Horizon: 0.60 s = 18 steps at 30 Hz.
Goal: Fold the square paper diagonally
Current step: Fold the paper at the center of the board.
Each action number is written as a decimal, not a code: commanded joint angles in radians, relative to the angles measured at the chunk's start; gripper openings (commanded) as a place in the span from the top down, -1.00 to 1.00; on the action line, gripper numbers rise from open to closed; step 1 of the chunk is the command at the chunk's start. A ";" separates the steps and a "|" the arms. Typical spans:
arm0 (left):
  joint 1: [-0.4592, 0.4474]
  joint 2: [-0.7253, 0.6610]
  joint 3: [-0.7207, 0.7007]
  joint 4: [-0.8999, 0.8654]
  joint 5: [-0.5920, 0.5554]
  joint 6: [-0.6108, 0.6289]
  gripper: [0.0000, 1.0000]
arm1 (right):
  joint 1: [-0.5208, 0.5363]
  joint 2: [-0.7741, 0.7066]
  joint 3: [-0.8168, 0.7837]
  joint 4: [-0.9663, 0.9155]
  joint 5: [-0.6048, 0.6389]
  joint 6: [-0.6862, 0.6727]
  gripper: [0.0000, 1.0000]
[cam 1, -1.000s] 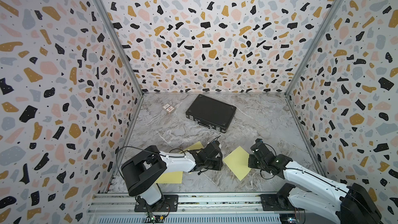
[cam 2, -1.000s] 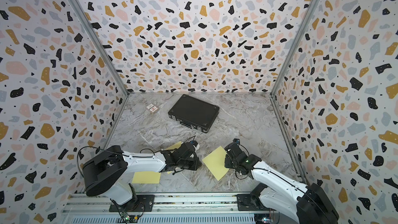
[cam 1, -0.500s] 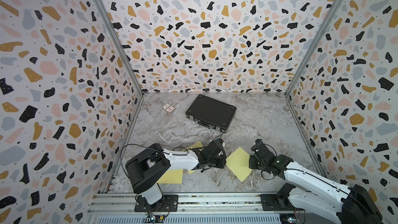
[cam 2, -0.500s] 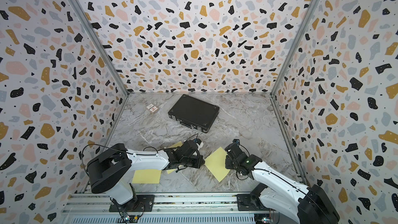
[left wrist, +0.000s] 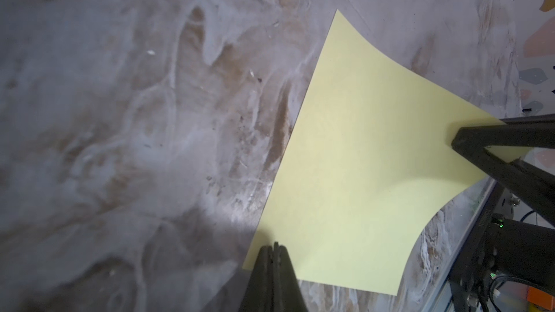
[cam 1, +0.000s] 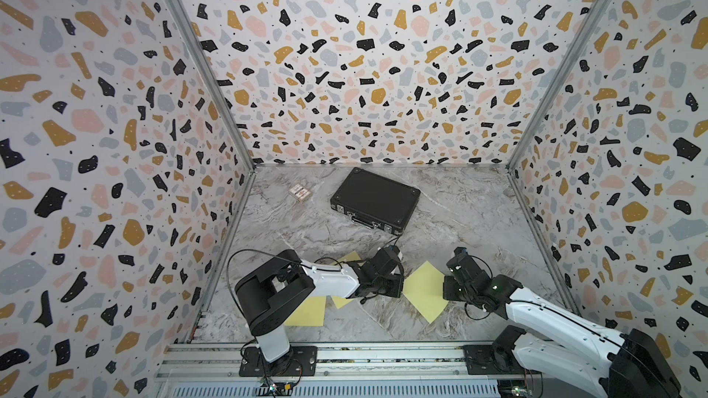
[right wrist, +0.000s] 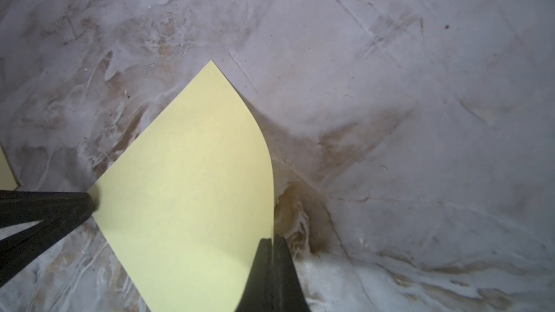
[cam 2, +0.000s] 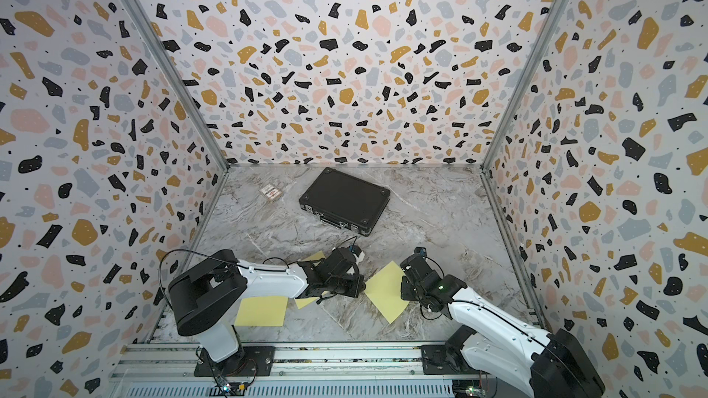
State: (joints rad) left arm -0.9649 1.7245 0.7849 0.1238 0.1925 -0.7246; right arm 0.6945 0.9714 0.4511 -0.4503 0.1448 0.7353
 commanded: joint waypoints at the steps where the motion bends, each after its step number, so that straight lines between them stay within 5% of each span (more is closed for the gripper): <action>1: 0.009 0.010 0.014 -0.023 -0.031 0.013 0.86 | -0.004 -0.017 0.019 -0.023 -0.002 -0.004 1.00; 18: 0.012 -0.004 0.010 0.003 0.020 0.002 0.79 | -0.004 -0.007 0.022 -0.017 -0.006 -0.003 1.00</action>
State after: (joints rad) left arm -0.9592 1.7245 0.7849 0.1257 0.1928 -0.7254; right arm 0.6945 0.9714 0.4507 -0.4500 0.1383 0.7353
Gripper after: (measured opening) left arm 0.098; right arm 0.042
